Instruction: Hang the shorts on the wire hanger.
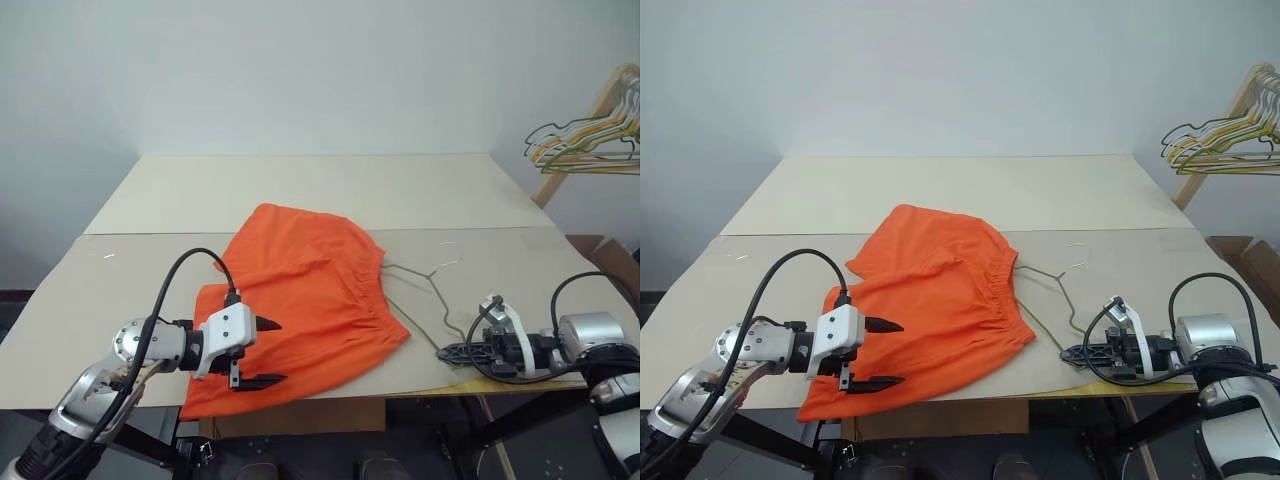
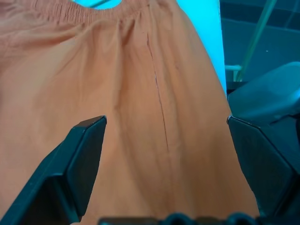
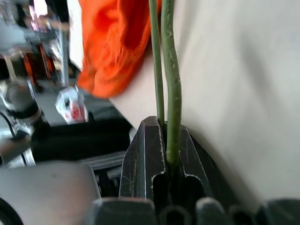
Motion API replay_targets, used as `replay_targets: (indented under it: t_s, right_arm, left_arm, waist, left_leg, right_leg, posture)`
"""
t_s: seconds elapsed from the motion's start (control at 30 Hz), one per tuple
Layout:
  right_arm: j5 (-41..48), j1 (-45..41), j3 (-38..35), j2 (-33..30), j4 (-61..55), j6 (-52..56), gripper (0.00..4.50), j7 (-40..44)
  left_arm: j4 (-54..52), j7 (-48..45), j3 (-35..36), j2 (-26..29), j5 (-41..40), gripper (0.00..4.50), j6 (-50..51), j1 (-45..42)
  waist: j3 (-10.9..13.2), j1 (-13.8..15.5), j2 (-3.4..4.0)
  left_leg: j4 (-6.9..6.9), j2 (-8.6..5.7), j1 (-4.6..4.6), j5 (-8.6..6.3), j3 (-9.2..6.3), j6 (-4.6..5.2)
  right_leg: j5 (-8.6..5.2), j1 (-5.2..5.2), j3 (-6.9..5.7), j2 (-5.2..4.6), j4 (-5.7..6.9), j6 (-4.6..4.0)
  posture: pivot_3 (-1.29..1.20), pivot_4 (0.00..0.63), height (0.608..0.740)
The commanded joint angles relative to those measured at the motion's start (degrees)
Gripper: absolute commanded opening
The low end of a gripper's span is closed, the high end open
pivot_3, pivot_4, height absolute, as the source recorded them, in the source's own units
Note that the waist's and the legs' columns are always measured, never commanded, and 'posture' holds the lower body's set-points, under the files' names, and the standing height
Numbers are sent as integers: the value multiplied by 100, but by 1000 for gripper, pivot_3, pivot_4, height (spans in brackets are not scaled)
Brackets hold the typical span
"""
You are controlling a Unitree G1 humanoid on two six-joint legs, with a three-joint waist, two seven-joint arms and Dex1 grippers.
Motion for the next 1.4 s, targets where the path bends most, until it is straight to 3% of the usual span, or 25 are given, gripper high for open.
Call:
replay_targets:
  t_s: [0.03, 0.23, 0.47, 0.63, 0.9, 1.13, 1.3, 1.4]
  right_arm:
    - [266, -565, 336, -82, 98, -84, 0, 364]
    - [753, -1139, 1080, -251, 351, 210, 0, 364]
    - [1253, -947, 1766, -573, -133, 486, 0, 364]
    - [1492, -767, 1833, -760, -463, 651, 0, 364]
    - [906, -1230, 1399, 92, 997, 443, 0, 364]
    - [897, -1168, 1136, 361, 970, 349, 0, 364]
    - [526, -1351, 230, 738, 1749, 251, 0, 190]
    - [368, -1270, -343, 809, 1751, 192, 0, -330]
  left_arm:
    - [-199, 60, 76, 39, 34, 4477, -12, -26]
    - [-173, 119, 64, 72, 202, 4477, -61, 25]
    - [-271, 266, 69, 30, 280, 4477, -69, 173]
    - [-183, 286, -7, -11, 389, 4477, -120, 87]
    - [51, 235, -192, -170, 492, 4477, -224, -193]
    - [64, 205, -201, -191, 580, 4477, -278, -157]
    - [63, 280, -178, -244, 629, 4477, -285, -122]
    - [44, 356, -160, -301, 636, 4477, -279, -121]
  waist:
    - [1, -19, 2]
    - [4, 39, 6]
    - [6, 120, 9]
    - [6, 158, 10]
    - [6, 125, 9]
    - [5, 131, 10]
    - [5, 135, 11]
    - [5, 160, 11]
  left_leg:
    - [0, 0, 2, 0, 1, 0]
    - [0, -1, -1, 0, 1, 0]
    - [0, 0, 0, 0, 2, 0]
    - [0, 0, -3, 0, 1, 0]
    - [3, 1, 1, 0, 3, 0]
    - [4, 0, -8, 0, 1, 0]
    - [4, 0, -4, 0, 1, 0]
    - [5, -2, -9, 0, 1, 0]
  right_leg:
    - [0, -1, 2, 0, 3, -1]
    - [-1, -2, 2, 0, 0, -2]
    - [-1, -5, 1, -1, 6, -3]
    - [-2, -7, -1, -1, 5, -4]
    - [-1, -5, 0, 3, 9, -6]
    - [-1, -9, -2, 0, 10, -5]
    - [-1, -8, -3, 2, 15, -5]
    - [-1, -10, -3, 0, 14, -5]
  posture:
    - [63, 0, 740]
    - [80, 0, 740]
    - [84, 0, 740]
    - [59, 0, 740]
    - [43, 0, 740]
    - [53, 0, 740]
    - [62, 0, 740]
    - [56, 0, 740]
